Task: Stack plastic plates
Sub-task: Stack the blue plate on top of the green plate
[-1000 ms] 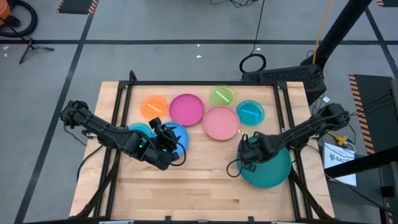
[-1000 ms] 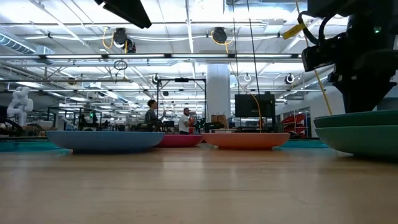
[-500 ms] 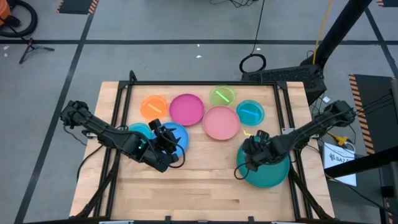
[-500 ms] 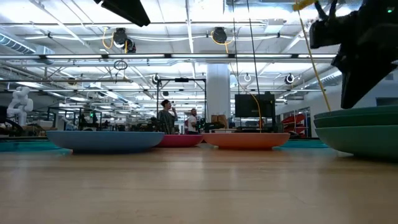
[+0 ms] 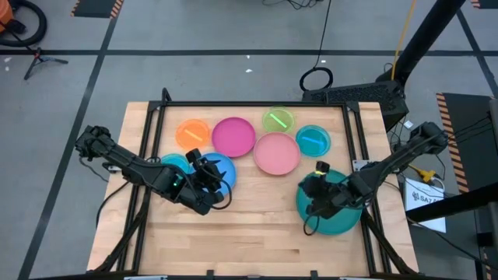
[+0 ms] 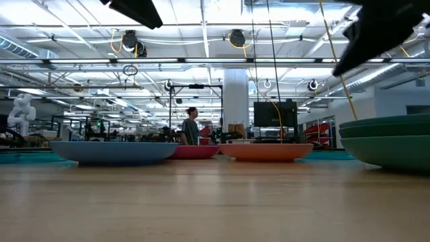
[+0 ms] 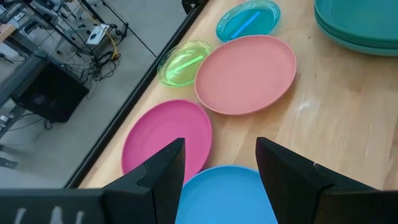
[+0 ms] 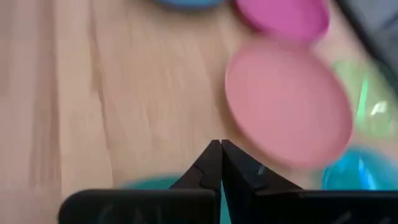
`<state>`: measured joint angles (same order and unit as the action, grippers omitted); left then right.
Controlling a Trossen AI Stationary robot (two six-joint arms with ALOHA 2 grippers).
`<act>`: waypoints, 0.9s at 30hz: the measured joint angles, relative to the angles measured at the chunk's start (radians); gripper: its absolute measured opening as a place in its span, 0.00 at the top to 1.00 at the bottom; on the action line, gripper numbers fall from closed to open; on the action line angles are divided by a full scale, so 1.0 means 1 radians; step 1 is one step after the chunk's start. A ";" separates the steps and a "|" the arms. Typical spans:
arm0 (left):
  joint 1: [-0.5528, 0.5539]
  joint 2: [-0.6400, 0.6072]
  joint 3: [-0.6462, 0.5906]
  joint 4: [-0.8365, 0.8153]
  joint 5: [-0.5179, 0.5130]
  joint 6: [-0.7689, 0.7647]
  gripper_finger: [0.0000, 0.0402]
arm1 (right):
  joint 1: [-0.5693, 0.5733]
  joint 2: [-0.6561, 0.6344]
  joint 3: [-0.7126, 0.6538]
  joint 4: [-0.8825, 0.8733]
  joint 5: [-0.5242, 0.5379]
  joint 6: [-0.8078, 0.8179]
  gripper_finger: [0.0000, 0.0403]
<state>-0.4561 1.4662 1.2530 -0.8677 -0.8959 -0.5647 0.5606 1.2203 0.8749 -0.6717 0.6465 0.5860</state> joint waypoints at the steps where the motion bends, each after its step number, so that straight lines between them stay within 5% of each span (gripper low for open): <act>1: 0.000 0.000 0.000 0.000 0.000 -0.006 0.50 | 0.000 -0.010 0.000 0.036 0.014 -0.046 1.00; 12: -0.021 0.000 -0.006 0.000 0.024 -0.028 0.50 | -0.003 -0.094 0.000 0.342 0.036 -0.530 1.00; 27: -0.056 0.000 -0.258 0.002 0.199 -0.167 0.50 | -0.003 -0.165 0.000 0.353 0.034 -0.599 1.00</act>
<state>-0.5122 1.4662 0.9947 -0.8661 -0.6968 -0.7321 0.5571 1.0550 0.8749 -0.3187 0.6804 -0.0128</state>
